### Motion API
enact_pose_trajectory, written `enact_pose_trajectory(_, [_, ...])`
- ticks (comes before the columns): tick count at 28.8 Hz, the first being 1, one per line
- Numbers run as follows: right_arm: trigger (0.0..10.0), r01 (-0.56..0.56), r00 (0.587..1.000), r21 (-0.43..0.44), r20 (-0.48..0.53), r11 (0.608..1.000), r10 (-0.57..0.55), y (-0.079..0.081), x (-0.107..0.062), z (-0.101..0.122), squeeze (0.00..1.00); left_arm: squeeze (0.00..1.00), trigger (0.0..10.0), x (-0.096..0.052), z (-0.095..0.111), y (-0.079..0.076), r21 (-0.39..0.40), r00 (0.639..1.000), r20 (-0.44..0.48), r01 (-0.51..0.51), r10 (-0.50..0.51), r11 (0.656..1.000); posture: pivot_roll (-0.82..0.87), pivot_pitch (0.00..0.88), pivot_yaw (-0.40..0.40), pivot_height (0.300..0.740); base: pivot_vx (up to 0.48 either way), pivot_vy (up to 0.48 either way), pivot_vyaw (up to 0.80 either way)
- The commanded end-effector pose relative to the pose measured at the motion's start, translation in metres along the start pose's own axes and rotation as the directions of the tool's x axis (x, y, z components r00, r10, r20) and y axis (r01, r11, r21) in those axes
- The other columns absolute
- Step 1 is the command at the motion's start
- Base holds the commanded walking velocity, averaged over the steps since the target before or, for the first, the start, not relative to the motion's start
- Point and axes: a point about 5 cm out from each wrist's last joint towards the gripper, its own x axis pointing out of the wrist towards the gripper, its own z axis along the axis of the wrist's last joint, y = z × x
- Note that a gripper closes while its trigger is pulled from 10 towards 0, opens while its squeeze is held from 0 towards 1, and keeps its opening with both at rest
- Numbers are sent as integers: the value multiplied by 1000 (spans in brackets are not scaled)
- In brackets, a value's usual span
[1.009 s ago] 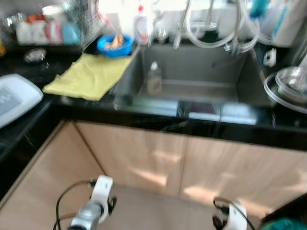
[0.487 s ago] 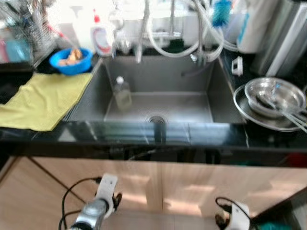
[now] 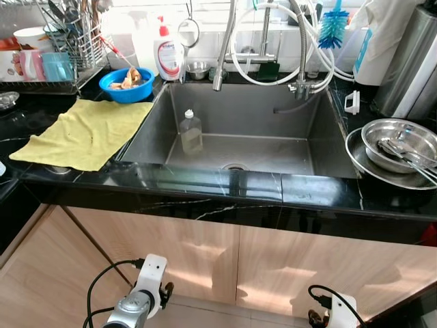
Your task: Kitchen organization
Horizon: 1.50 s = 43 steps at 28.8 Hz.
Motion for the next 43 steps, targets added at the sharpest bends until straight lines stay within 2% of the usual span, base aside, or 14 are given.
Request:
enact_pose_trajectory(1, [10000,-3,1000,-1,-14,1000,3,0,0,-2,0,0,10000,0,-2,-1,9,1000,-15,6,-6,1000,-98,0,53,740,0,0,-681])
enact_pose_trajectory(11, [10000,-5,1000,-9,-17,1000,5,0,0,-2,0,0,10000,0,-3,-2,13,1000,-20,10,-10,1000,-101,0,54,740,0,0,-652])
enact_pose_trajectory(21, [10000,-6,1000,-5,-8,1000,6,0,-1,-3,0,0,10000,0,-4,-4,16,1000,-21,22,-21,1000,-105,0,58,740,0,0,0])
enact_pose_trajectory(28, [10000,-7,1000,1,-15,1000,7,1,-1,-4,0,0,10000,0,-4,-6,49,999,-26,32,-31,998,-105,0,59,740,0,0,0])
enact_pose_trajectory(31, [10000,-10,1000,3,-18,1000,10,1,-1,-4,0,0,10000,0,-4,-6,52,999,-27,32,-31,998,-105,0,57,740,0,-220,-694])
enact_pose_trajectory(43, [10000,-6,1000,-10,-12,1000,5,1,0,-2,0,0,10000,-1,-7,1,51,999,-38,4,-2,999,-105,0,58,740,0,-27,-48])
